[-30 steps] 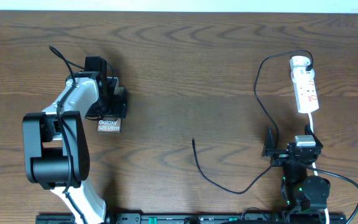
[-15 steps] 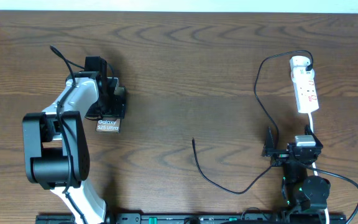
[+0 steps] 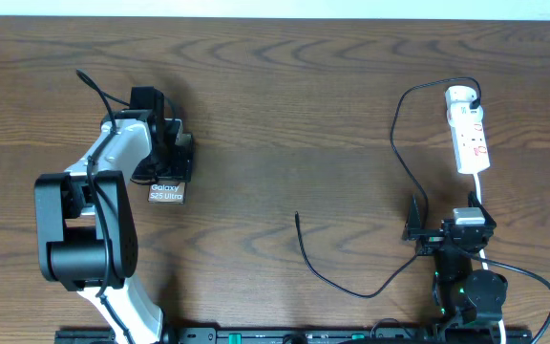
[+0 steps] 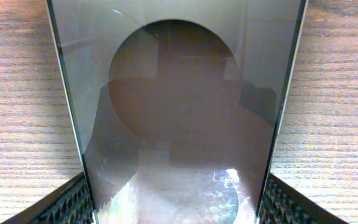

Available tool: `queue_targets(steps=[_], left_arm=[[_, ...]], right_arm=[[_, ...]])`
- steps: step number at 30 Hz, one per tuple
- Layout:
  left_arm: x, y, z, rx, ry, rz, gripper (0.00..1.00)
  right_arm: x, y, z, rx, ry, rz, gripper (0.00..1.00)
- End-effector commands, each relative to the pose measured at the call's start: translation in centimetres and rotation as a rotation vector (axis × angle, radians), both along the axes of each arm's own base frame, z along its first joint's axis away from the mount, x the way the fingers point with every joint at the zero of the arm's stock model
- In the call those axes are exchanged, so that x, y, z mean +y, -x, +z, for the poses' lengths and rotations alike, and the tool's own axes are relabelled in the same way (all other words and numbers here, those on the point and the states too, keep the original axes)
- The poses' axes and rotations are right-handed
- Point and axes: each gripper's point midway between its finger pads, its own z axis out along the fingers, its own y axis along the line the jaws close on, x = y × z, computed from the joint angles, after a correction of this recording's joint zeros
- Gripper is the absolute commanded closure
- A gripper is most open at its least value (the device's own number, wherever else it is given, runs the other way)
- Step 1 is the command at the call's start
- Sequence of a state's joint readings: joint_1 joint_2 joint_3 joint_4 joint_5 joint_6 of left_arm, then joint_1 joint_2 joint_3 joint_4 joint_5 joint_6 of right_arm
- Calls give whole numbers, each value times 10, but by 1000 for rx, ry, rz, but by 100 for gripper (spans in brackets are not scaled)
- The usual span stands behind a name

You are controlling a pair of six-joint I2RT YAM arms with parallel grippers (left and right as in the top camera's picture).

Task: Plug charger to phone and switch on socket
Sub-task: 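Close the left gripper on the phone box and hold it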

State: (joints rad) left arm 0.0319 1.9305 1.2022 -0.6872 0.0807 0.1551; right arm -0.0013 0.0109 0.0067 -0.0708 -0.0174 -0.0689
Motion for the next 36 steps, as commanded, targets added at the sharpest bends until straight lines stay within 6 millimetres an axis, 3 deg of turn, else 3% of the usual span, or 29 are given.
queue_targets(steps=[1,5,8,12,32,36], left_arm=[[-7,8,-11,40,41,-8,39],[-7,8,-11,40,40,-8,46],[-7,7,-10,37,40,-8,69],[-7,7,-10,36,40,-9,92],[-8,5,-10,28,43,-9,92],[-8,-3,-1,1,42,-9,93]], right_arm=[[2,0,0,0,-11,5,1],[2,0,0,0,-11,5,1],[2,0,0,0,-11,5,1],[2,0,0,0,-11,5,1],[2,0,0,0,-11,5,1],[2,0,0,0,-11,5,1]])
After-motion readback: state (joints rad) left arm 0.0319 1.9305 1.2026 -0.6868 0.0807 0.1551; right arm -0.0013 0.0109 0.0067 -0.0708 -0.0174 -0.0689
